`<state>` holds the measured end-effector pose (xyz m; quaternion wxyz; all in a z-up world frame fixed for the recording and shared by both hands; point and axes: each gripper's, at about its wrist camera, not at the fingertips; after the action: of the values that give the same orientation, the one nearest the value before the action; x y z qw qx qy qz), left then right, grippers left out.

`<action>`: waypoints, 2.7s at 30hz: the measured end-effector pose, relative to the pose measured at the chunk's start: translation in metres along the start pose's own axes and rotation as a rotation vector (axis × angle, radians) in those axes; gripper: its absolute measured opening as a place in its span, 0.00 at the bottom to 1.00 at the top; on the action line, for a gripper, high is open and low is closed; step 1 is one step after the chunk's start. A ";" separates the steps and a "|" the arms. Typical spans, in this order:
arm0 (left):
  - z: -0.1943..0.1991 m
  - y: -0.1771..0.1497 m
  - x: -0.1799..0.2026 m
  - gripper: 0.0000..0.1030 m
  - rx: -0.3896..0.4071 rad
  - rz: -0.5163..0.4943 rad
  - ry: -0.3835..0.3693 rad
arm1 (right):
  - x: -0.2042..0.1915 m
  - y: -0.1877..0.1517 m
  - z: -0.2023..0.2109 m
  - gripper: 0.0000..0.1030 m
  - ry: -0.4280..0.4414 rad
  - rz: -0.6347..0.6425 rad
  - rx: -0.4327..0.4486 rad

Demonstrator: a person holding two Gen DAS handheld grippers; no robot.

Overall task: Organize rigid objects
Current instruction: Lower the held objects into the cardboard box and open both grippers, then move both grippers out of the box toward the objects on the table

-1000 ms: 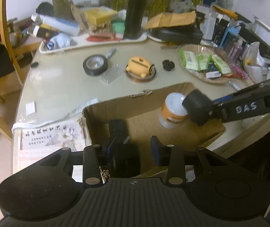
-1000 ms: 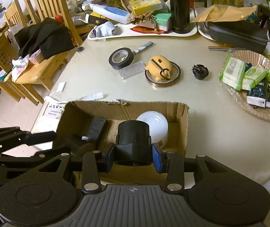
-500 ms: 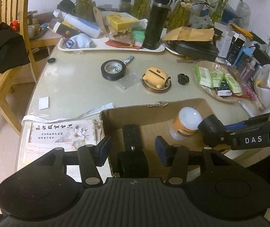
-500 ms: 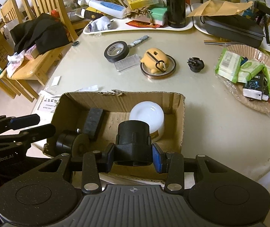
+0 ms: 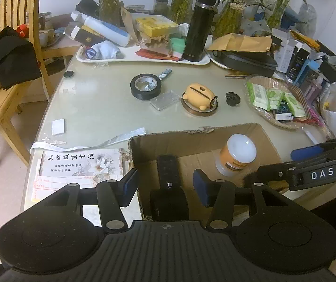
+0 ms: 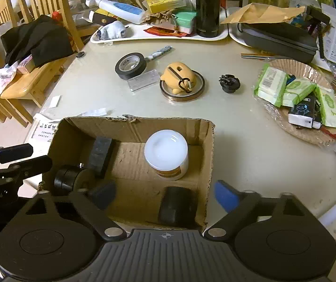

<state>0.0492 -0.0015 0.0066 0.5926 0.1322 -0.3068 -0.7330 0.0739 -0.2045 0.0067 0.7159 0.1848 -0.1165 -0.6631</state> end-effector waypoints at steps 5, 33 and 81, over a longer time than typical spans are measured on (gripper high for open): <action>0.000 0.000 0.001 0.49 0.000 -0.003 0.002 | 0.001 0.001 0.000 0.98 -0.010 -0.011 0.004; -0.001 0.000 0.000 0.49 0.000 0.008 0.005 | 0.006 0.005 0.003 1.00 -0.017 -0.043 0.025; -0.036 0.083 -0.047 0.76 0.101 0.009 0.188 | 0.063 0.098 -0.045 0.99 -0.026 0.001 0.236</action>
<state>0.1471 0.0238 0.0209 0.6148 0.2286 -0.2870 -0.6982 0.1868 -0.2566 0.0015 0.6882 0.2590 -0.2030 -0.6466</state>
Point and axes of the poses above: each gripper's, at about its wrist camera, not at the fingertips, and z roughly against the way its jaws point, x to its right, y to its top, and after that the axes turned 3 degrees about -y, right-handed
